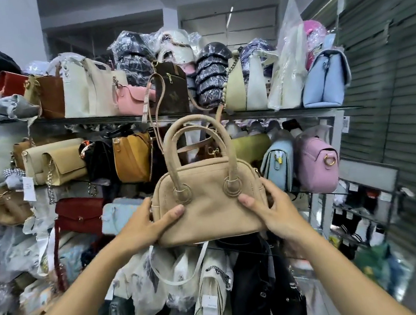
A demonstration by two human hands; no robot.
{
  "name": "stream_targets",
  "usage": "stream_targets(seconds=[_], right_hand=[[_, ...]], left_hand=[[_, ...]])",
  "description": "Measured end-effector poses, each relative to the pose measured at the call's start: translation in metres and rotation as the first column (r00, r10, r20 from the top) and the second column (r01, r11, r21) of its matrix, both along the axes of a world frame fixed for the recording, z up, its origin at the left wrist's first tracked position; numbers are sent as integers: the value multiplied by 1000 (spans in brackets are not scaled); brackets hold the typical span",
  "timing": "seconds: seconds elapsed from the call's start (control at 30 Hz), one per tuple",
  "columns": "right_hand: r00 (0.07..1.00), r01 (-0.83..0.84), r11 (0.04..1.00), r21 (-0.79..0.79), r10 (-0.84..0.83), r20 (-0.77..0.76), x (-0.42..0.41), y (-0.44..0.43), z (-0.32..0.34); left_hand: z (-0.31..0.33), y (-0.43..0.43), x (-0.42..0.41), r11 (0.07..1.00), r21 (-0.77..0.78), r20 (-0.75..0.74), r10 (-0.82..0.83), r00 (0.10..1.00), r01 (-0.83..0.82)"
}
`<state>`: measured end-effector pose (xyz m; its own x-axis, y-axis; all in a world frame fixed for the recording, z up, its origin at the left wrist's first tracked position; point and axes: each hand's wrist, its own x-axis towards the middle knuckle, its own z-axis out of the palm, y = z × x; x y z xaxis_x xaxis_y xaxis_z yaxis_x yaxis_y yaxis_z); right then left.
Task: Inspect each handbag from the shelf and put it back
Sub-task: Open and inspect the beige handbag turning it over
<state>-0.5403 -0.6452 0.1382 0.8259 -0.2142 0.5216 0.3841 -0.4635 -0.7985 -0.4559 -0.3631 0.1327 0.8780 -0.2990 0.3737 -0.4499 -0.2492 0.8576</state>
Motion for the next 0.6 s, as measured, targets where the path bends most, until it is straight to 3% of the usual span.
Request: stream_targets(seconds=[0.17, 0.43, 0.6], right_hand=[[979, 131, 991, -39, -136, -154, -26, -29, -34], [923, 297, 950, 96, -260, -285, -66, -91, -98], [900, 358, 918, 168, -292, -323, -73, -145, -131]], left_hand=[[-36, -33, 22, 985, 119, -86, -118, 989, 128], [-78, -118, 32, 917, 272, -109, -271, 956, 291], [-96, -182, 35, 869, 389, -49, -310, 949, 304]])
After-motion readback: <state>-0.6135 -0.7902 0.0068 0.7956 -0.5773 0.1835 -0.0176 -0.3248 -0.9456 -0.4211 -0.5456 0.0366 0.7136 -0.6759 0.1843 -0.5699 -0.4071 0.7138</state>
